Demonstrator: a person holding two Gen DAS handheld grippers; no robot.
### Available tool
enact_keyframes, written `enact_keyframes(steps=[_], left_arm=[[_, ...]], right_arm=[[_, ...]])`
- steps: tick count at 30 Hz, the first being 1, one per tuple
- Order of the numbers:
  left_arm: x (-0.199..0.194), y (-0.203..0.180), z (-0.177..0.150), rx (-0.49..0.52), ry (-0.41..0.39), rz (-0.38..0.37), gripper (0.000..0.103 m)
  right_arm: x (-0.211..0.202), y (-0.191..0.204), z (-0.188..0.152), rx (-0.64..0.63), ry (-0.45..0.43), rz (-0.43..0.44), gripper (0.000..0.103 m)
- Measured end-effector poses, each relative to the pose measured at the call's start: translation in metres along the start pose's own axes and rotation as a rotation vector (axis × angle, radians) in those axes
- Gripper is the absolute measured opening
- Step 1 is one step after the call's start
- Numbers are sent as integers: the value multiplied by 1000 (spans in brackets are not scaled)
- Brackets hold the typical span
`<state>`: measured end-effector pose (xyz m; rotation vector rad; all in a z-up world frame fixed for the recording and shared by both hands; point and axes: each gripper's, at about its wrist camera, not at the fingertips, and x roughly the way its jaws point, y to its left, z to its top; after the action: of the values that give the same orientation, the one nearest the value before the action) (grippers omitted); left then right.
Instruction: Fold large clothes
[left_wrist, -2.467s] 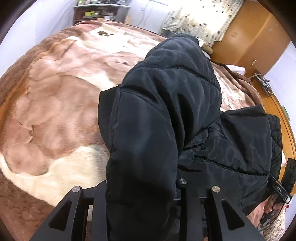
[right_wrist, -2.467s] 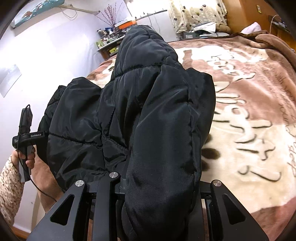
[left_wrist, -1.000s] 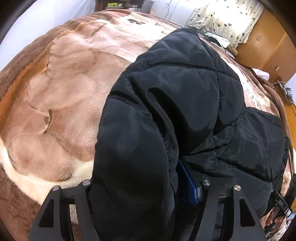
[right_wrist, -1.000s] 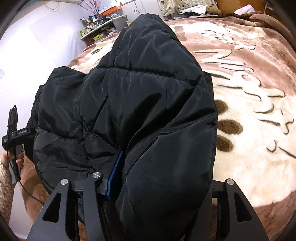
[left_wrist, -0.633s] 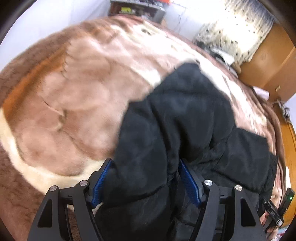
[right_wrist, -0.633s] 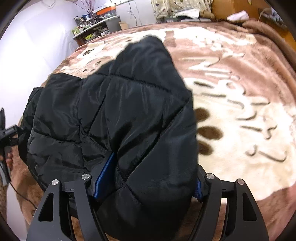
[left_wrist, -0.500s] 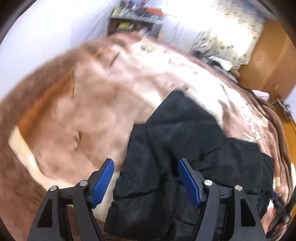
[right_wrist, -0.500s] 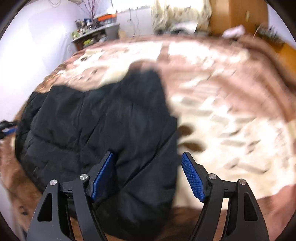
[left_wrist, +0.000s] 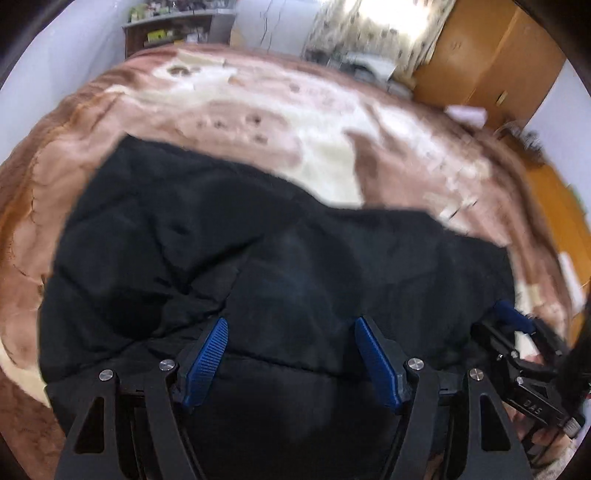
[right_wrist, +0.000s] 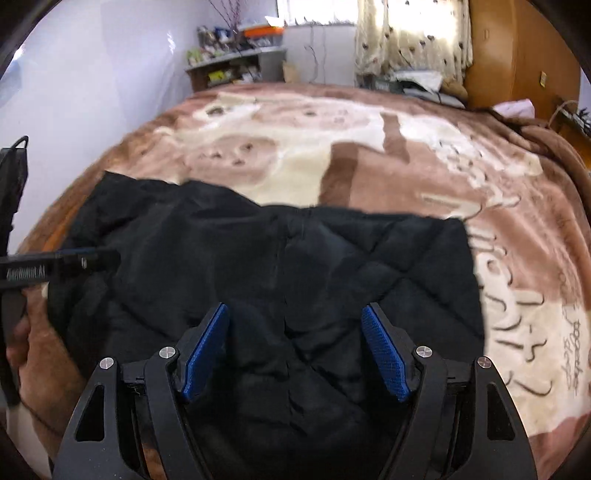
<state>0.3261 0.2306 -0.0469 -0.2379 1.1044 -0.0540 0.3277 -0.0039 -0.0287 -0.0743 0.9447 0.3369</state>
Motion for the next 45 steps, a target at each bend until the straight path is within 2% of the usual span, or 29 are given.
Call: enact_keyframes(steps=[2, 4, 8, 11, 15, 18, 20, 23, 26, 28, 30, 32, 35, 40, 42, 45], left_arm=[[18, 6, 5, -28, 35, 32, 71], [27, 14, 9, -74, 57, 14, 71], [38, 22, 15, -79, 81, 38, 72], [49, 28, 15, -96, 90, 41, 72], [61, 20, 15, -68, 95, 98, 72], [53, 22, 21, -109, 110, 80, 72], [36, 29, 22, -137, 90, 37, 72], [7, 44, 18, -136, 22, 104, 72], [-7, 63, 14, -142, -4, 119, 72], [-2, 78, 14, -165, 21, 143, 72], [6, 90, 10, -198, 36, 134, 72], [20, 94, 6, -204, 58, 123, 72], [25, 93, 4, -192, 60, 138, 72], [25, 94, 9, -230, 82, 130, 72], [11, 94, 5, -257, 50, 94, 72], [-5, 99, -6, -300, 21, 23, 72]], right_arm=[[17, 0, 0, 5, 44, -45, 74], [31, -1, 2, 1, 74, -83, 74], [42, -17, 9, 24, 98, -148, 74], [56, -33, 13, 107, 150, -97, 74], [69, -33, 11, 97, 181, -102, 75], [65, -38, 15, 101, 217, -67, 75], [47, -43, 15, 110, 192, -43, 75], [7, -49, 7, 91, 96, -53, 75], [-19, -56, -13, 85, 63, -87, 75], [-13, -60, -25, 86, 102, -97, 75], [2, -63, -31, 86, 141, -116, 75], [24, -69, -37, 120, 180, -77, 75], [34, -72, -39, 138, 173, -65, 76], [34, -74, -36, 146, 193, -48, 77], [21, -71, -33, 136, 171, -71, 77], [-8, -66, -33, 142, 86, -63, 77]])
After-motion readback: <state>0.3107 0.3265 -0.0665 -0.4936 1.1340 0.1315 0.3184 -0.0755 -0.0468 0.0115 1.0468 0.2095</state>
